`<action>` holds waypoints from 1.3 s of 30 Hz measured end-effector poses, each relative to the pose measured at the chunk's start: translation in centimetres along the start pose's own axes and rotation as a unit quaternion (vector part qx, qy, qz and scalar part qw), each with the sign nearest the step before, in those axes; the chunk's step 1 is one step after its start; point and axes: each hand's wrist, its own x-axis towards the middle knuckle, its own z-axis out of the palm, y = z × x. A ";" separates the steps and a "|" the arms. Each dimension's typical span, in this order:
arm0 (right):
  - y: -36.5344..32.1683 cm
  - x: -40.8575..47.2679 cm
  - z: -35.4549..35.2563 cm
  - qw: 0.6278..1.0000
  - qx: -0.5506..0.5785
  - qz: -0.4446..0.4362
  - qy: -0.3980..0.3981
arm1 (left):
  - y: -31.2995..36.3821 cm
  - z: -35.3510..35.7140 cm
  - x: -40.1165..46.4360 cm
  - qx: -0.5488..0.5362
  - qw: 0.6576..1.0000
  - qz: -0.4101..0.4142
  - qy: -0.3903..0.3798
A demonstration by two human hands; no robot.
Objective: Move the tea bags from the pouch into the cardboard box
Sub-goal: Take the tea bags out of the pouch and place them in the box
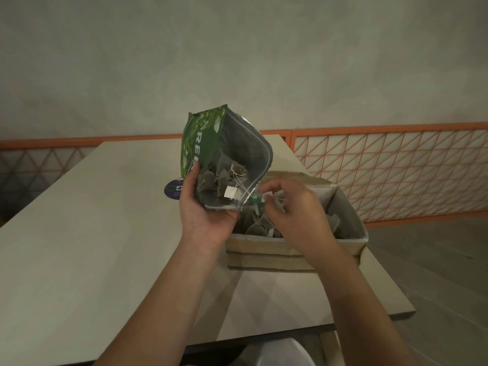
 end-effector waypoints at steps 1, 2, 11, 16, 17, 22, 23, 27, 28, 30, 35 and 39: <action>0.2 0.0 0.0 1.000 -0.010 -0.007 -0.002 | 0.0 0.0 0.0 -0.001 1.000 0.000 0.000; 0.3 -0.1 -0.1 1.000 -0.014 -0.013 -0.002 | 0.0 0.0 0.0 -0.001 1.000 0.000 0.001; -0.4 -0.6 -1.0 0.986 0.128 0.101 -0.019 | -0.2 0.1 -0.2 -0.008 1.000 0.002 0.005; -0.4 -0.3 -0.7 0.980 0.130 0.146 -0.024 | -0.2 0.0 -0.1 -0.004 1.000 0.004 -0.003; -0.3 -0.3 -0.5 0.979 0.137 0.153 -0.021 | -0.2 0.0 -0.1 -0.003 1.000 0.004 -0.006; -0.3 0.0 0.0 0.986 0.115 0.125 0.000 | -0.2 0.2 -0.2 -0.001 1.000 0.002 -0.016; -0.3 0.0 0.1 0.987 0.110 0.119 0.002 | -0.2 0.2 -0.2 0.001 1.000 0.002 -0.017; -0.1 0.0 0.1 0.993 0.059 0.105 0.007 | -0.2 0.1 -0.1 0.001 1.000 0.002 -0.015; -0.1 0.0 0.1 0.992 0.057 0.110 0.006 | -0.2 0.1 -0.1 0.001 1.000 0.002 -0.013; -0.1 -0.1 -0.1 0.989 0.080 0.125 -0.004 | -0.2 -0.1 0.1 0.000 1.000 0.002 -0.013; -0.4 -0.5 -1.2 0.974 0.172 0.150 -0.009 | -0.2 -0.3 0.3 0.002 1.000 -0.001 -0.013; -0.3 -0.3 -1.1 0.960 0.216 0.178 -0.010 | -0.3 -0.1 0.2 -0.001 1.000 -0.005 -0.005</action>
